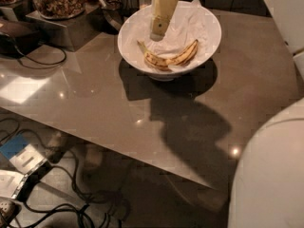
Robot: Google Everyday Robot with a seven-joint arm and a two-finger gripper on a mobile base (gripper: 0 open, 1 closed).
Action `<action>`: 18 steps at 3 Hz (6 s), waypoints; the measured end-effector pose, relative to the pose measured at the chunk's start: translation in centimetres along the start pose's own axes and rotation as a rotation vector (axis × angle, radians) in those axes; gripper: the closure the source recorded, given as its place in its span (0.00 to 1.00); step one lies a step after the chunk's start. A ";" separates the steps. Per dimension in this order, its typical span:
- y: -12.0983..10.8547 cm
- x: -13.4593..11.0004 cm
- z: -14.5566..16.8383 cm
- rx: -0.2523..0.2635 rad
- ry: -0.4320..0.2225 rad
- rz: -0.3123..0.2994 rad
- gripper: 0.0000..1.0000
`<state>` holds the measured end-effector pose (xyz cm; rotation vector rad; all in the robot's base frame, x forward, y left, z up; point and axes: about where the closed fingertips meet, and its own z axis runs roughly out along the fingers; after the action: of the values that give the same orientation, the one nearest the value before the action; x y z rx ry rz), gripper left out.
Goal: Pick banana from white bowl
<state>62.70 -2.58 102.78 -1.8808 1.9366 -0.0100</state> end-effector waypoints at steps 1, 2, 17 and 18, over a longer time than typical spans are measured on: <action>-1.5 1.6 2.5 -0.048 -0.001 0.107 0.00; -2.6 3.4 5.2 -0.091 -0.003 0.215 0.00; -1.6 8.2 16.4 -0.217 0.203 0.278 0.42; -1.5 8.3 17.0 -0.227 0.195 0.277 0.42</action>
Offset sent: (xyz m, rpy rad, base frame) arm 0.0392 -0.0508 -0.0754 0.0310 0.3565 -0.2592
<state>69.61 -5.57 85.37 -1.7851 2.4077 0.1188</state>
